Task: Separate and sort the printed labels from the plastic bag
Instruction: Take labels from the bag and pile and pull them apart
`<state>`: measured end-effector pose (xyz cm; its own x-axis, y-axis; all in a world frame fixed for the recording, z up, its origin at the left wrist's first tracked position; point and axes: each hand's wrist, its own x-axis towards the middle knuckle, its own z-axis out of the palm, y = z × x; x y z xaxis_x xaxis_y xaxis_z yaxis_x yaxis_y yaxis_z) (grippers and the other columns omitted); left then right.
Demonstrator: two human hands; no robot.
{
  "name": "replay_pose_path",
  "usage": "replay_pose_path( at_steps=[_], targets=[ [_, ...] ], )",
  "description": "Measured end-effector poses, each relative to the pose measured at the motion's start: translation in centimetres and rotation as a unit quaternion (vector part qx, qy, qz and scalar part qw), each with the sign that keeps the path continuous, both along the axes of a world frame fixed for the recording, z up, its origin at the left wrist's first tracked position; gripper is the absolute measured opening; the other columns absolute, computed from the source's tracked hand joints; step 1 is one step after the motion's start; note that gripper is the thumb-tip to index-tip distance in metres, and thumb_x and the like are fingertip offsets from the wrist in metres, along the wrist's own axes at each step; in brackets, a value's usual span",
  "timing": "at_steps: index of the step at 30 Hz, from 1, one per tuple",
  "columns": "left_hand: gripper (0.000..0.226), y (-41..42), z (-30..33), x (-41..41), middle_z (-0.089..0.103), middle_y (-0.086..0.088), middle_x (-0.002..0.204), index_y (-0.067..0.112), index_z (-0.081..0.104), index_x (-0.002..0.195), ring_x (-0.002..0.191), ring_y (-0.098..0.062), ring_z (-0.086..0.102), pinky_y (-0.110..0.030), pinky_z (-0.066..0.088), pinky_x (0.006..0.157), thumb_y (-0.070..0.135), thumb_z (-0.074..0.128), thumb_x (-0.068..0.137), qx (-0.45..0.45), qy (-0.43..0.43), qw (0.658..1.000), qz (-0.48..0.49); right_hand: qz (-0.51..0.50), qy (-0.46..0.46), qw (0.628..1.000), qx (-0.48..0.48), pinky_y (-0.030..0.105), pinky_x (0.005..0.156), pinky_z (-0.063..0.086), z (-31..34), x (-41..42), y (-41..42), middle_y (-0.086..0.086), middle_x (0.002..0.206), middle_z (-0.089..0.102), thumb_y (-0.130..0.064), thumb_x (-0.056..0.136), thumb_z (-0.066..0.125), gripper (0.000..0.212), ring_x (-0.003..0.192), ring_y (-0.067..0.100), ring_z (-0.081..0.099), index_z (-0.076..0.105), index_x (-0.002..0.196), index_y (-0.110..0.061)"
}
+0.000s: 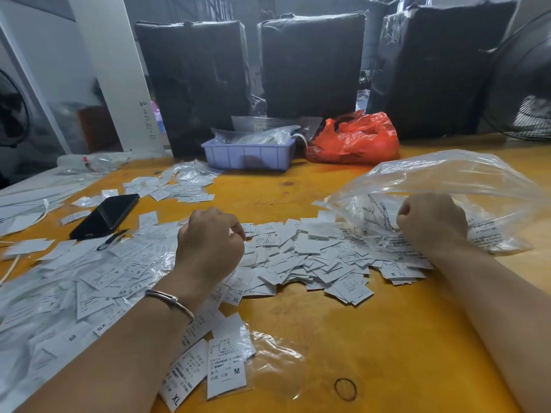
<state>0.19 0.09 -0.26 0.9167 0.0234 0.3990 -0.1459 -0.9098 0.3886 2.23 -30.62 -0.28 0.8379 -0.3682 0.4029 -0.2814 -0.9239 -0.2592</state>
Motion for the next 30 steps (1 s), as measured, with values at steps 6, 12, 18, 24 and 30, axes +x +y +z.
replay_pose_path(
  at_steps=[6,12,18,24,30],
  targets=[
    [0.02,-0.3,-0.3,0.1,0.061,0.002,0.11,0.023,0.069,0.083,0.113,-0.018,0.045,-0.029,0.032,0.086,0.008,0.055,0.083,-0.036,-0.043,0.996,-0.066,0.029,-0.08,0.982,0.17,0.032,0.059,0.045,0.6,-0.5,0.7,0.009,0.07,0.061,-0.011,0.08,0.059,0.015,0.067,0.029,0.057,0.059,0.065,-0.011],
    [0.031,-0.9,0.0,-0.4,0.054,0.017,0.121,0.032,0.066,0.109,0.119,-0.004,0.048,-0.025,0.043,0.095,0.014,0.067,0.084,-0.158,-0.006,0.962,-0.223,0.283,0.049,0.859,0.424,0.024,0.048,0.038,2.5,-2.5,4.6,0.009,0.064,0.065,-0.001,0.08,0.065,0.011,0.054,0.015,0.051,0.064,0.069,-0.004],
    [0.059,-1.4,0.0,-0.8,0.049,0.023,0.136,0.041,0.055,0.13,0.124,0.006,0.045,-0.02,0.044,0.097,0.034,0.079,0.077,-0.116,0.058,0.938,-0.322,0.43,0.186,0.775,0.424,0.021,0.049,0.036,1.7,-3.8,7.8,0.01,0.063,0.063,0.001,0.082,0.063,0.01,0.052,0.014,0.052,0.062,0.073,-0.004],
    [0.01,-1.6,-0.2,-0.9,0.074,0.009,0.093,0.018,0.077,0.092,0.091,-0.001,0.066,-0.026,0.054,0.087,0.022,0.074,0.083,-0.149,0.02,0.947,-0.284,0.455,0.111,0.767,0.438,0.018,0.046,0.035,0.7,-3.7,8.6,0.008,0.06,0.058,-0.005,0.087,0.063,0.01,0.051,0.014,0.046,0.059,0.079,-0.003],
    [0.009,-1.5,0.0,-0.8,0.074,0.012,0.085,0.021,0.077,0.087,0.081,-0.001,0.066,-0.011,0.05,0.067,0.019,0.068,0.087,-0.164,-0.01,0.96,-0.227,0.387,-0.035,0.887,0.249,0.029,0.063,0.046,-0.4,-2.2,7.5,0.001,0.084,0.066,-0.017,0.087,0.066,0.01,0.072,0.015,0.058,0.067,0.096,-0.012]
  ],
)
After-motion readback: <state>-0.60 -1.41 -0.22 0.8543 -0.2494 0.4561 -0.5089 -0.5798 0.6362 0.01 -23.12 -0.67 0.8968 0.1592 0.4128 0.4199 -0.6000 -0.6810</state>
